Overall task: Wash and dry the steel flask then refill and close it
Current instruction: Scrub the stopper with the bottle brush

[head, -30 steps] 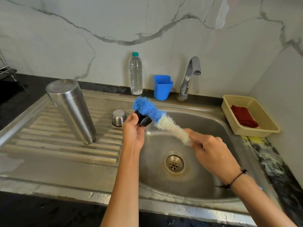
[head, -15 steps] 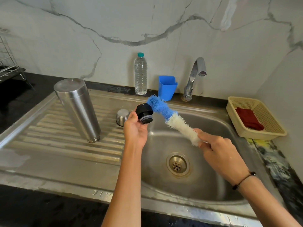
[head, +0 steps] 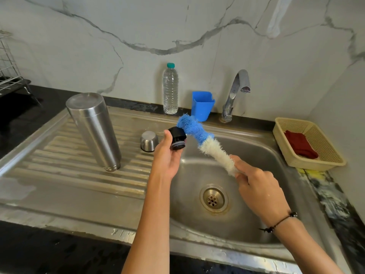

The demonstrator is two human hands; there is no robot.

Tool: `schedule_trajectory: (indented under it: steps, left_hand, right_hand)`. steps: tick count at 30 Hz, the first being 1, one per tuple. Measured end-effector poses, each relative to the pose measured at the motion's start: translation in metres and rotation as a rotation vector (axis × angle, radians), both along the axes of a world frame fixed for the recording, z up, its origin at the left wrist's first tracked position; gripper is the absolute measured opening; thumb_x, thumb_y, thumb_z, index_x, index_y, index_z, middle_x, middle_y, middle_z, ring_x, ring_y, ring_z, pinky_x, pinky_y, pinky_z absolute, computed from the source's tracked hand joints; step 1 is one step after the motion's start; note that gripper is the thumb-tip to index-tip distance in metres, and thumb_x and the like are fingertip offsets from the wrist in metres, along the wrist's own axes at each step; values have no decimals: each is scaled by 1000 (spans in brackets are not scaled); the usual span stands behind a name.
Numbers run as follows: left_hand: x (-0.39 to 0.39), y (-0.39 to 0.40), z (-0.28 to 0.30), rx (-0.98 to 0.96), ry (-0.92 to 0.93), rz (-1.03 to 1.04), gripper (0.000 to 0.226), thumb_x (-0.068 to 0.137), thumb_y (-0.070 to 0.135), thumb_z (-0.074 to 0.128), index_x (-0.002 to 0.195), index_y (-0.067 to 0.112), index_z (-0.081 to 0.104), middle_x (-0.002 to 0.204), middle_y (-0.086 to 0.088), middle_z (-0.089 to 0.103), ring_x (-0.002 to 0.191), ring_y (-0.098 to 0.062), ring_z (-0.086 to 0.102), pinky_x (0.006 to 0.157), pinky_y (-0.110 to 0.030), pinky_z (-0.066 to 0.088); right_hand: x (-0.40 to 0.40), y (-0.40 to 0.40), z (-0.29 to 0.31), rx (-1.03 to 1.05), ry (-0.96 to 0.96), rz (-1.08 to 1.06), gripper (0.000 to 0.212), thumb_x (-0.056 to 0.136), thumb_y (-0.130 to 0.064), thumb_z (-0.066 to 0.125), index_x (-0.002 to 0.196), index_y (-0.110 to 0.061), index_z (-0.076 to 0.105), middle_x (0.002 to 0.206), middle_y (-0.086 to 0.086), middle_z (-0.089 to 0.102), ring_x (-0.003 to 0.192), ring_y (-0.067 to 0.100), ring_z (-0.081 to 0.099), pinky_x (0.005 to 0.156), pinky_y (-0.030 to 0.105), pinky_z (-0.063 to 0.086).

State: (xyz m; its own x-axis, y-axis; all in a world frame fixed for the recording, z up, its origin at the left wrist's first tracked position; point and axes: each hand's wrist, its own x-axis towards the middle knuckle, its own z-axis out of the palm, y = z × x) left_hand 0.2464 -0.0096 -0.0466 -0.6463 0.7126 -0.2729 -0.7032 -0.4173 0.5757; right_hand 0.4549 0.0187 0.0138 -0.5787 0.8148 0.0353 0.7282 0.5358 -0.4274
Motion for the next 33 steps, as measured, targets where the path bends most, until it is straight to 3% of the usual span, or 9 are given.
schedule_trajectory:
  steps: [8, 14, 17, 22, 25, 28, 33]
  left_hand:
    - [-3, 0, 0, 135, -180, 50, 39, 101, 26, 44, 126, -3, 47, 116, -25, 59, 102, -35, 60, 90, -45, 51]
    - [-3, 0, -7, 105, -212, 16, 36, 103, 33, 32, 113, 8, 57, 111, -18, 62, 102, -32, 59, 98, -48, 46]
    - [-1, 0, -6, 128, -214, 9, 38, 104, 31, 33, 121, 3, 52, 114, -22, 60, 99, -32, 59, 92, -45, 49]
    - [-1, 3, -2, 120, -145, -5, 43, 99, 39, 37, 119, 4, 55, 115, -17, 63, 107, -27, 61, 102, -42, 45]
    - [2, 1, -3, 134, -150, -12, 29, 99, 26, 43, 112, 3, 56, 109, -16, 63, 102, -26, 60, 93, -38, 49]
    - [0, 1, -5, 168, -248, 44, 32, 102, 26, 40, 119, 2, 53, 105, -18, 63, 97, -29, 61, 82, -39, 51]
    - [8, -2, -10, 123, -332, -12, 32, 102, 23, 38, 116, -4, 51, 106, -27, 60, 96, -38, 59, 82, -46, 51]
  right_hand:
    - [-3, -11, 1, 4, 14, 13, 51, 95, -19, 39, 139, -45, 32, 70, 2, 56, 61, 25, 54, 55, 36, 43]
    - [-3, -17, -1, 11, 38, 49, 52, 95, -19, 41, 138, -49, 32, 74, 4, 63, 63, 26, 58, 57, 39, 48]
    - [-3, -8, -3, -17, 46, 15, 52, 94, -19, 40, 137, -47, 34, 77, 6, 63, 67, 30, 58, 61, 41, 50]
    - [-3, -10, -6, -18, 49, 44, 52, 95, -19, 41, 136, -50, 33, 74, 4, 62, 66, 28, 57, 59, 39, 47]
    - [-2, -6, -11, -19, 68, 42, 52, 93, -16, 43, 136, -47, 37, 78, 4, 65, 65, 28, 57, 60, 40, 48]
    - [1, -7, -16, -3, 83, 81, 52, 92, -14, 46, 135, -44, 41, 81, 3, 67, 63, 27, 58, 60, 43, 50]
    - [3, 3, -19, 0, 88, 58, 49, 93, -13, 45, 133, -41, 45, 66, 0, 57, 53, 18, 43, 55, 35, 40]
